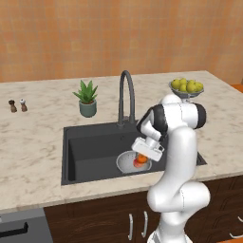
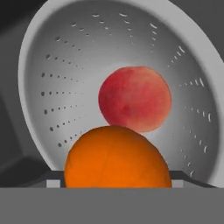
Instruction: Put the colander in the sink, put the peach, orange in the colander, and turn on the sink faucet and pour water over the colander.
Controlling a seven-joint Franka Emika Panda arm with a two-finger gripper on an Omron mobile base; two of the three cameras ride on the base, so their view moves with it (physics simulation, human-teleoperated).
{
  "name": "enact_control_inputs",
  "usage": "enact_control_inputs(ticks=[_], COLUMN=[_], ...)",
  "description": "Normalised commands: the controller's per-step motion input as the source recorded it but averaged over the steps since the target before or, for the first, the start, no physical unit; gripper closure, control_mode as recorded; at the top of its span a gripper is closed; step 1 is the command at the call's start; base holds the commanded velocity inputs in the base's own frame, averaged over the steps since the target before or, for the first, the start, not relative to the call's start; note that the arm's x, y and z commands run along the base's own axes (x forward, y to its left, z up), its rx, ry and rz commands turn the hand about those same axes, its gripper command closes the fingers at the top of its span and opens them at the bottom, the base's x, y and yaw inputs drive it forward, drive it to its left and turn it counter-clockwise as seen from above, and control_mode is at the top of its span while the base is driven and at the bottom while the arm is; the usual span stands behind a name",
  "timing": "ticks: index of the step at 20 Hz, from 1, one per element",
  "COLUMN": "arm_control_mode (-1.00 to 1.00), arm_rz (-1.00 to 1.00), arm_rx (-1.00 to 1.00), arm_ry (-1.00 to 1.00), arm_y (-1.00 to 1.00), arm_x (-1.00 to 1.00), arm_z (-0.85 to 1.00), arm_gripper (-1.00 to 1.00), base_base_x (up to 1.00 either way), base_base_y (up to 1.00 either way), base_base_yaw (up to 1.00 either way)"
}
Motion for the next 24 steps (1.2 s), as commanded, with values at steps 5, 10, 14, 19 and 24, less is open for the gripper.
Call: enact_control_inputs(ticks=[5,10,14,19,24], arm_control_mode=[-1.00,-1.00,-1.00,-1.00,-1.00], arm_rz=[0.00,0.00,0.00,0.00,0.00], arm_rx=[0.04,0.02,0.01,0.00,-0.02], arm_ry=[0.07,0.08,0.07,0.09,0.01], arm_y=[0.00,0.00,-0.01,-0.20,-0.17], arm_x=[-0.08,0.00,0.00,-0.06,-0.27], arm_z=[0.00,0.02,0.24,0.48,0.52], arm_gripper=[-1.00,-1.00,-1.00,-1.00,-1.00], base_base_x=[0.00,0.00,0.00,0.00,0.00], base_base_y=[0.00,0.00,0.00,0.00,0.00], base_base_yaw=[0.00,0.00,0.00,0.00,0.00])
